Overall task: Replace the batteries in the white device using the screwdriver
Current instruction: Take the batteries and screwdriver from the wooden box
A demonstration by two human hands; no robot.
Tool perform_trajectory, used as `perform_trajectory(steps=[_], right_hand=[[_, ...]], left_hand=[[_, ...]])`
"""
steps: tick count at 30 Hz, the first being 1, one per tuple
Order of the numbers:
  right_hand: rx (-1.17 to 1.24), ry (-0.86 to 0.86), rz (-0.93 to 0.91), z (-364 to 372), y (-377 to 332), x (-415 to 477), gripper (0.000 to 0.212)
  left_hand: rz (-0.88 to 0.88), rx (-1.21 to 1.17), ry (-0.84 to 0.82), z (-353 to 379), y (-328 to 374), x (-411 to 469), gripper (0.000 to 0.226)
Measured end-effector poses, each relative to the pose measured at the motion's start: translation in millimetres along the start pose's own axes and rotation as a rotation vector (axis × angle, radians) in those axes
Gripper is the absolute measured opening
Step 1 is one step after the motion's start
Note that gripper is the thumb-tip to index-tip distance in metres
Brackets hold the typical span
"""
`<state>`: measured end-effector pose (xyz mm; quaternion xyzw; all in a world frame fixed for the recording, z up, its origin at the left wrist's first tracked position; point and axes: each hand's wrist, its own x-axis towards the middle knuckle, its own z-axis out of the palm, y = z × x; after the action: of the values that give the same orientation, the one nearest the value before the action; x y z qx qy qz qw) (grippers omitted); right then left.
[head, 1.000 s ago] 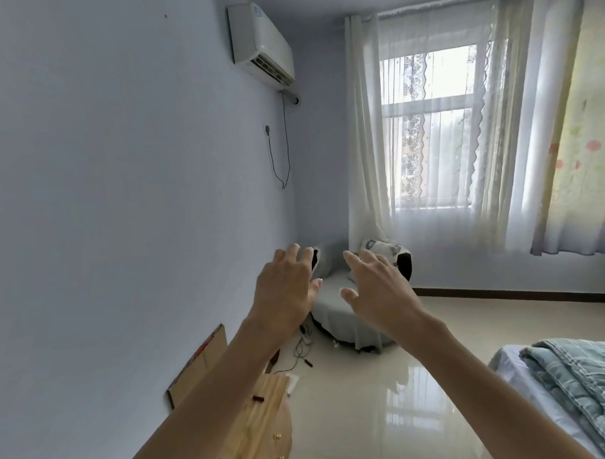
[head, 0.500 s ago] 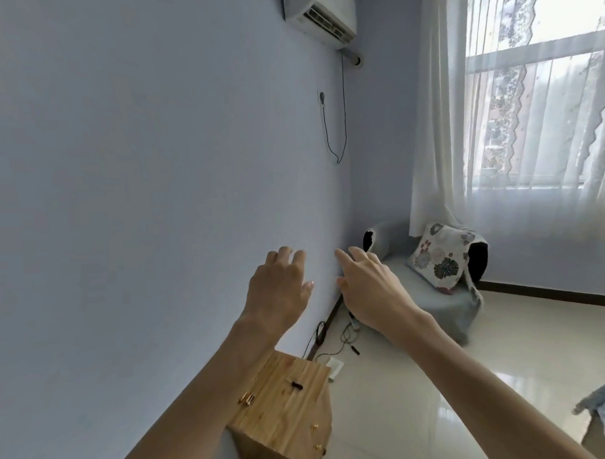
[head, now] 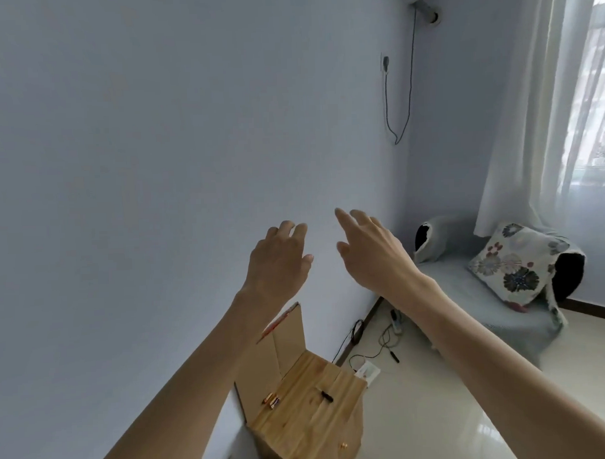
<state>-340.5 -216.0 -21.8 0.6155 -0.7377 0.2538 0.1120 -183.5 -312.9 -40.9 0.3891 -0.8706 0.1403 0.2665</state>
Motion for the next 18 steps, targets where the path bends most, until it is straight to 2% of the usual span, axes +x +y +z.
perform_trajectory(steps=[7,18], right_hand=[[0.081,-0.079,-0.053,58.2,15.9,65.4,0.059],[0.163,-0.231,-0.214,167.4,56.0,195.2,0.055]], left_hand=[[-0.087,0.025,-0.069,50.4,-32.9,29.9,0.056],[-0.360,0.094,-0.092,153.4,-82.5,104.6,0.057]])
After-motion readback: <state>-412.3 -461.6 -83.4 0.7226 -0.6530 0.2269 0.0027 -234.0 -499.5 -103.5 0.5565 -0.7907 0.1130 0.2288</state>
